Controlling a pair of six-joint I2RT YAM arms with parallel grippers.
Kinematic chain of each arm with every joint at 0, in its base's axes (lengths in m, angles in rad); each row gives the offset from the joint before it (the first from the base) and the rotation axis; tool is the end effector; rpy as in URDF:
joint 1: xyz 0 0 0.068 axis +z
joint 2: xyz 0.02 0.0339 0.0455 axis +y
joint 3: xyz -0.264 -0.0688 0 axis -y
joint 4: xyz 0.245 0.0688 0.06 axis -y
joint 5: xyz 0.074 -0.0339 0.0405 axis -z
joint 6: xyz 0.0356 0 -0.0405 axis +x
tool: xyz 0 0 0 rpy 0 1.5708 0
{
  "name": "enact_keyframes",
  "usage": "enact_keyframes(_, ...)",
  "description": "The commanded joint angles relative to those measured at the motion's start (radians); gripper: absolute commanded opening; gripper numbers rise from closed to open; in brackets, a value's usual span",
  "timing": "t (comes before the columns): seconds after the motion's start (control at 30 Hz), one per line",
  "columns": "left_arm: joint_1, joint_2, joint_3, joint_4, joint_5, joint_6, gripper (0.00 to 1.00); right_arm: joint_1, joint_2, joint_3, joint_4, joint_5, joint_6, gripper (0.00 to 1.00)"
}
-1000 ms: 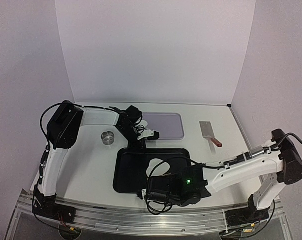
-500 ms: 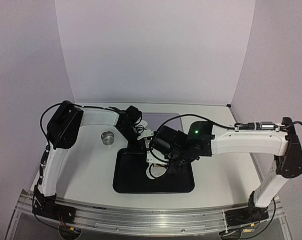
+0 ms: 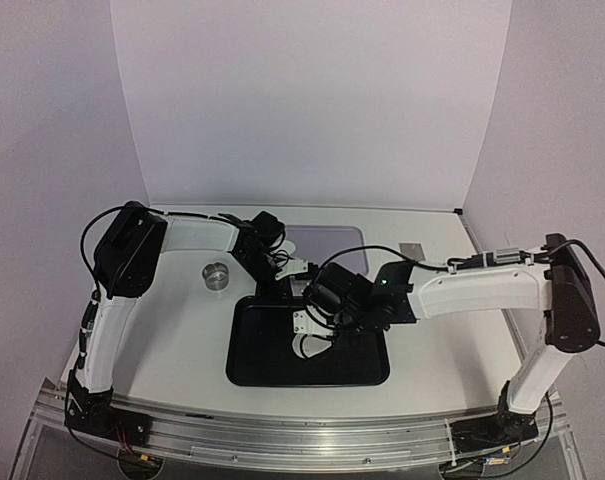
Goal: Roll out the dumpling wrappers from the dough
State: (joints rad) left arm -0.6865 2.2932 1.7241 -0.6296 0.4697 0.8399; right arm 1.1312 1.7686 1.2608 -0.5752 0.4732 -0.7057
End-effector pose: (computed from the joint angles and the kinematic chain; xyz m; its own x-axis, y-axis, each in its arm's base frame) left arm 0.3546 -0.3115 0.1316 0.0346 0.8300 -0.5566 0.9987 -0.0489 -0.0108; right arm 0.1699 0.3231 0.2123 0.1773 -0.9795 -0.0956 -0.7877 -0.0830 -0.6104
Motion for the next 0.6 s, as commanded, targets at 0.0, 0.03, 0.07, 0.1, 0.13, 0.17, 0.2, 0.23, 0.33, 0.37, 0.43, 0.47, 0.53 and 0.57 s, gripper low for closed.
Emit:
enact_keyframes(0.0,0.004,-0.002,-0.002,0.043,-0.109,0.076,0.0,0.098,-0.061,-0.167,-0.122,-0.083,0.07,0.0)
enact_keyframes(0.03,0.004,0.0,0.0,0.043,-0.109,0.076,0.0,0.123,-0.066,-0.196,-0.14,-0.086,0.1,0.0)
enact_keyframes(0.07,0.005,0.001,0.002,0.044,-0.108,0.076,0.0,0.146,-0.068,-0.219,-0.159,-0.088,0.125,0.0)
enact_keyframes(0.1,0.004,0.002,0.004,0.043,-0.108,0.075,0.0,0.167,-0.068,-0.241,-0.171,-0.095,0.151,0.0)
enact_keyframes(0.13,0.005,0.003,0.006,0.042,-0.108,0.075,0.0,0.181,-0.067,-0.258,-0.175,-0.104,0.177,0.0)
enact_keyframes(0.17,0.006,0.004,0.009,0.041,-0.108,0.076,0.0,0.191,-0.065,-0.27,-0.179,-0.114,0.2,0.0)
enact_keyframes(0.2,0.007,0.005,0.01,0.04,-0.108,0.077,0.0,0.196,-0.064,-0.281,-0.18,-0.123,0.221,0.0)
enact_keyframes(0.23,0.007,0.006,0.011,0.039,-0.109,0.078,0.0,0.199,-0.063,-0.291,-0.181,-0.132,0.241,0.0)
enact_keyframes(0.33,0.011,0.006,0.01,0.039,-0.113,0.08,0.0,0.207,-0.066,-0.311,-0.188,-0.141,0.273,0.0)
enact_keyframes(0.37,0.011,0.005,0.009,0.038,-0.114,0.081,0.0,0.215,-0.069,-0.312,-0.196,-0.138,0.28,0.0)
enact_keyframes(0.43,0.011,0.004,0.007,0.038,-0.115,0.08,0.0,0.229,-0.078,-0.305,-0.221,-0.124,0.29,0.0)
enact_keyframes(0.47,0.011,0.004,0.005,0.038,-0.115,0.079,0.0,0.235,-0.085,-0.298,-0.236,-0.116,0.295,0.0)
enact_keyframes(0.53,0.011,0.004,0.003,0.04,-0.111,0.072,0.0,0.239,-0.111,-0.275,-0.261,-0.086,0.297,0.0)
enact_keyframes(0.57,0.01,0.004,0.001,0.041,-0.11,0.069,0.0,0.239,-0.128,-0.26,-0.271,-0.067,0.292,0.0)
